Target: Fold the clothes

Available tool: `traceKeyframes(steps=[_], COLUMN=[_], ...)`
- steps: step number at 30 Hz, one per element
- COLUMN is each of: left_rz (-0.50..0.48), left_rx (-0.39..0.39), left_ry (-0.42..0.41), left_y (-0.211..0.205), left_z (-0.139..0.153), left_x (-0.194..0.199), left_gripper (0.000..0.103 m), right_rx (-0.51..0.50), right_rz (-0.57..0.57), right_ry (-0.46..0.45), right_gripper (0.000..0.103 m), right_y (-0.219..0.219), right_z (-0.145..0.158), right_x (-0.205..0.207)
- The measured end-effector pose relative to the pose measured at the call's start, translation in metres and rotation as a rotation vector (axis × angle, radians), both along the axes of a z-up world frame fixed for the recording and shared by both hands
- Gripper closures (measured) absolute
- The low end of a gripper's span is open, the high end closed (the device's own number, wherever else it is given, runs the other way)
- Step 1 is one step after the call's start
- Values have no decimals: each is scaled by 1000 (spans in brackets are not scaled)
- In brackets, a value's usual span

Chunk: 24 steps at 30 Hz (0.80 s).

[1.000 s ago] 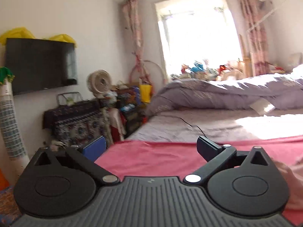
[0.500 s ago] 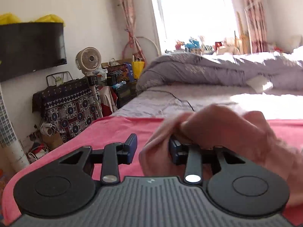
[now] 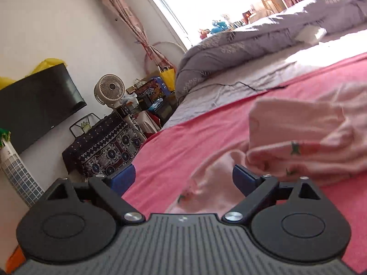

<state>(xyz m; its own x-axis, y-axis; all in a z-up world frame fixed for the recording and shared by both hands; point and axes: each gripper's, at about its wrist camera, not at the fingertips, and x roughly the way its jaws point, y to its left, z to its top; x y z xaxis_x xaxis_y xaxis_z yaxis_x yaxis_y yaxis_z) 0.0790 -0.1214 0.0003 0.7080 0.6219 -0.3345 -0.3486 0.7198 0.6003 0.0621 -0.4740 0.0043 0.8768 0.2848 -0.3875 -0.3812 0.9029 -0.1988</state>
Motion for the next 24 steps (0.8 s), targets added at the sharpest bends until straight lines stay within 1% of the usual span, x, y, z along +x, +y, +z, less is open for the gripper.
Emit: traceKeyframes(steps=[1, 2, 3, 5, 8, 11, 12, 13, 14, 15, 16, 18, 19, 20, 21, 22, 23, 24], left_rz=[12, 21, 23, 48, 69, 71, 73, 65, 47, 41, 51, 92, 107, 119, 132, 148, 173, 198], left_rx=[39, 75, 89, 88, 87, 67, 55, 29, -10, -52, -81, -83, -95, -117, -142, -150, -132, -102], left_ry=[35, 42, 16, 2, 1, 3, -2, -1, 5, 10, 9, -9, -24, -40, -67, -101, -139, -176], left_y=[-3, -5, -4, -3, 3, 6, 7, 10, 12, 14, 17, 22, 27, 33, 44, 52, 59, 64], left_z=[-10, -18, -20, -19, -17, -19, -19, -17, -15, -13, -11, -6, -1, 7, 18, 30, 41, 52], left_x=[0, -4, -10, -16, -16, -8, -5, -2, 0, 2, 3, 3, 2, 0, -5, -11, -17, -23], left_gripper=[4, 1, 0, 0, 0, 0, 2, 5, 23, 45, 53, 90, 92, 92, 92, 93, 96, 96], right_rx=[-30, -60, -89, -149, -185, -83, -38, -18, 4, 21, 35, 62, 86, 110, 134, 158, 183, 207], right_rz=[-14, -29, -43, -72, -181, -230, -240, -246, -253, -255, -256, -257, -260, -263, -266, -269, -272, -275], right_ry=[-6, -12, -18, -29, 7, 54, 65, 68, 68, 71, 81, 100, 91, 81, 71, 62, 52, 42], right_gripper=[20, 17, 17, 16, 15, 15, 15, 15, 15, 16, 19, 43, 50, 60, 65, 67, 70, 76], right_y=[-5, -9, -14, -23, -53, -76, -82, -82, -82, -80, -78, -74, -78, -82, -85, -89, -93, -97], right_z=[-2, -3, -5, -8, -16, -21, -21, -21, -22, -23, -24, -26, -20, -14, -8, -2, 4, 10], right_x=[-5, -10, -15, -25, -22, -17, -15, -13, -9, -5, 0, 10, 9, 8, 8, 7, 6, 5])
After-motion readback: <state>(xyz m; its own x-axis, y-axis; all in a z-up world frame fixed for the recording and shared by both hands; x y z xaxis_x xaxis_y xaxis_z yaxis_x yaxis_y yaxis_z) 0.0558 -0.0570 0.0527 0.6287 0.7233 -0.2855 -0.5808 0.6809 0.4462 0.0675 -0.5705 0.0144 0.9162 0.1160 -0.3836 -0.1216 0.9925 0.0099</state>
